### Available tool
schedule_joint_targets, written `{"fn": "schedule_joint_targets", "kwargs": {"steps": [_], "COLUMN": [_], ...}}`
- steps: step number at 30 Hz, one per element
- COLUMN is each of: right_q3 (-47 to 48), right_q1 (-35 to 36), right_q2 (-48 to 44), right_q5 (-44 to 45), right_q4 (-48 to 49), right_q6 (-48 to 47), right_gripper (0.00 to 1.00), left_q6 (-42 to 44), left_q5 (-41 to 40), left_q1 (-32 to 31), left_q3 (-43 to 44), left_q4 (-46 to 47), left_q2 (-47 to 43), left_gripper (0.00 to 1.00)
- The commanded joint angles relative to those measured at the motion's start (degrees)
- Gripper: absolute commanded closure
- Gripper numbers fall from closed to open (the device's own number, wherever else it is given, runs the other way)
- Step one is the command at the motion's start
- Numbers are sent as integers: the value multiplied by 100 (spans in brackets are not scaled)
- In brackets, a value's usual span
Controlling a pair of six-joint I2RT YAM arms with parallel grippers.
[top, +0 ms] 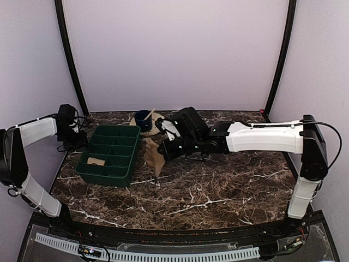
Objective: Roll the socks
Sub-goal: Move the storage box to the center of the board, then place the sock at the center of the board.
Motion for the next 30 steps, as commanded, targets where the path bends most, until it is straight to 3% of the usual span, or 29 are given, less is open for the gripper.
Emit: {"fn": "schedule_joint_targets", "kwargs": {"steps": [1,5,10,21,26,30], "right_q3": [-445,-941,-1868,-3151,-3321,-3378], "right_q1": [-174,-367,-781,-1369,-1395,-1394], "right_q2": [-34,-103,-291,-991,-1054,-1101], "right_q5": [-626,-990,-1499,-1113,-713,-397], "right_q4": [856,1464,2322,2625,2325,1952], "right_q6": [613,1076,1717,2104,2055,1865], "right_gripper": [100,100,100,99,88,72], "left_q6": [-203,-299,-378,-210,-157,-197], "left_q5": [87,85,-22,434,537,668], "left_q1": [-29,-533,-1675,-3461,-4143,-4420], "left_q3": [-60,-90,-237,-21,331,588], "left_q4": [145,373,966,1642,1731,1833], "left_q2": [-907,-1328,-1551,-346,447,1022], "left_gripper": [43,42,42,44,45,45]}}
